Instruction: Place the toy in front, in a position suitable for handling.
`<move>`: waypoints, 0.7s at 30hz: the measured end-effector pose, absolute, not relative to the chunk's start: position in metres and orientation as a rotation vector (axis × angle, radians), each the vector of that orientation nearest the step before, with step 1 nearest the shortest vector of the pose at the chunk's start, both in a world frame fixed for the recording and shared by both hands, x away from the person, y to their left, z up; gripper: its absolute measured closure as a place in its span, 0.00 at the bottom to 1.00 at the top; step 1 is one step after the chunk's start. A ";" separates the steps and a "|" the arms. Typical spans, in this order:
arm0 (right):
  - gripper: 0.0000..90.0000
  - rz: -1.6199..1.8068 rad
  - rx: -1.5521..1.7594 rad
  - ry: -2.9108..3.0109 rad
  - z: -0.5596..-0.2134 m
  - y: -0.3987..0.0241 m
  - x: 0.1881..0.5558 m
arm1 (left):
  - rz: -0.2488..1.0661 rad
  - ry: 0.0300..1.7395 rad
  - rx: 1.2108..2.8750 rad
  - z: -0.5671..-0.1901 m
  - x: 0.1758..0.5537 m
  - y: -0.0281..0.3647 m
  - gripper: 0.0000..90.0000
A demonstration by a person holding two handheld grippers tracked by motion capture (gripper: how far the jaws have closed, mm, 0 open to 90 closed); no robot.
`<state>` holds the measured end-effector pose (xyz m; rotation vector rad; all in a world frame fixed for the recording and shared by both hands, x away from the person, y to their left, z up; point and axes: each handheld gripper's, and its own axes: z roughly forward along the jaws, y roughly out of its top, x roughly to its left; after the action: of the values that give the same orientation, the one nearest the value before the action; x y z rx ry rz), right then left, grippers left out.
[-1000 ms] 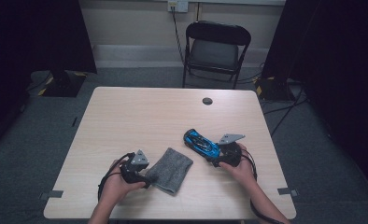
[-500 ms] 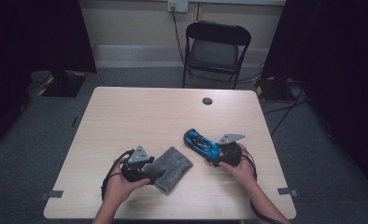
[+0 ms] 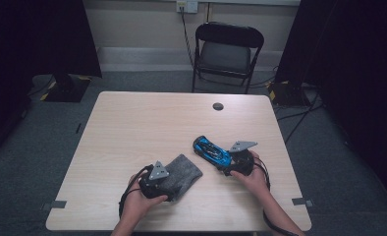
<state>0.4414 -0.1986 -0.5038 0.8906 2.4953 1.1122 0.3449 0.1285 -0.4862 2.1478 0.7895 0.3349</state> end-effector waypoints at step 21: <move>0.26 1.113 0.891 2.496 -0.504 -0.199 0.442 | 0.370 0.780 2.190 -0.500 0.345 0.126 0.31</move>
<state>0.4415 -0.1987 -0.5038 0.8914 2.4960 1.1125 0.3454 0.1262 -0.4997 2.1896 0.7796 0.3699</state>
